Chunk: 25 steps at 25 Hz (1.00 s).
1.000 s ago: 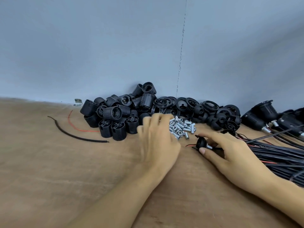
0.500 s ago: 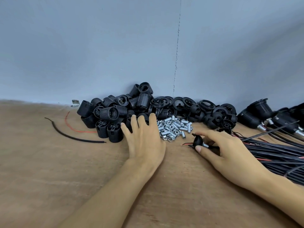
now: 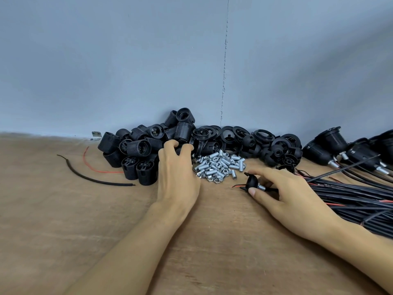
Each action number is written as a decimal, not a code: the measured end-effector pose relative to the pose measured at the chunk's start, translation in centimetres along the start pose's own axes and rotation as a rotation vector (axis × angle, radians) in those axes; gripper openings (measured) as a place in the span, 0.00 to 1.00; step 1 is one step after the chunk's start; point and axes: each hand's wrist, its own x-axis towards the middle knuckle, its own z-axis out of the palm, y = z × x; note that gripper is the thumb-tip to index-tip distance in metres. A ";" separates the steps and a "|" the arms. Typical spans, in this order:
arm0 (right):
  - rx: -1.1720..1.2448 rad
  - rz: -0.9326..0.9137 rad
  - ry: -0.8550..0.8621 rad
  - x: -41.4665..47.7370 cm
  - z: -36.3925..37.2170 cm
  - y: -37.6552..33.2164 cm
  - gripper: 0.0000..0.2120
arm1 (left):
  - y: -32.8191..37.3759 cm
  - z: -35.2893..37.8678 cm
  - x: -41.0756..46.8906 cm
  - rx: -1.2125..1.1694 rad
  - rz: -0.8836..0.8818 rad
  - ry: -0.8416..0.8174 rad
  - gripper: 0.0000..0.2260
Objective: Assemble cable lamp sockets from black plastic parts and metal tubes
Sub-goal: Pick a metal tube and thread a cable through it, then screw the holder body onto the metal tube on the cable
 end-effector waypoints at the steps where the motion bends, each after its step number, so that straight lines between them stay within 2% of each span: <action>1: 0.001 0.001 -0.001 0.0 0.0 0.0 0.19 | 0.0 -0.1 -0.1 -0.016 0.012 0.004 0.25; 4: 0.001 -0.001 -0.003 0.1 -0.1 0.0 0.19 | 0.3 -0.3 -0.3 -0.014 0.037 0.013 0.22; 7: 0.001 0.000 -0.007 0.1 -0.1 0.0 0.19 | 0.6 -0.4 -0.5 0.087 -0.006 0.020 0.22; 14: 0.010 0.016 -0.022 -0.1 -0.3 -0.1 0.19 | 0.9 -0.7 -0.5 0.244 -0.065 -0.060 0.19; 19: 0.040 0.072 -0.020 0.1 -0.4 -0.4 0.17 | 1.1 -1.0 -0.6 0.200 -0.026 -0.113 0.16; 25: -0.033 0.022 0.021 0.6 -1.9 -0.8 0.14 | 2.8 -1.1 -1.4 0.130 0.048 -0.143 0.13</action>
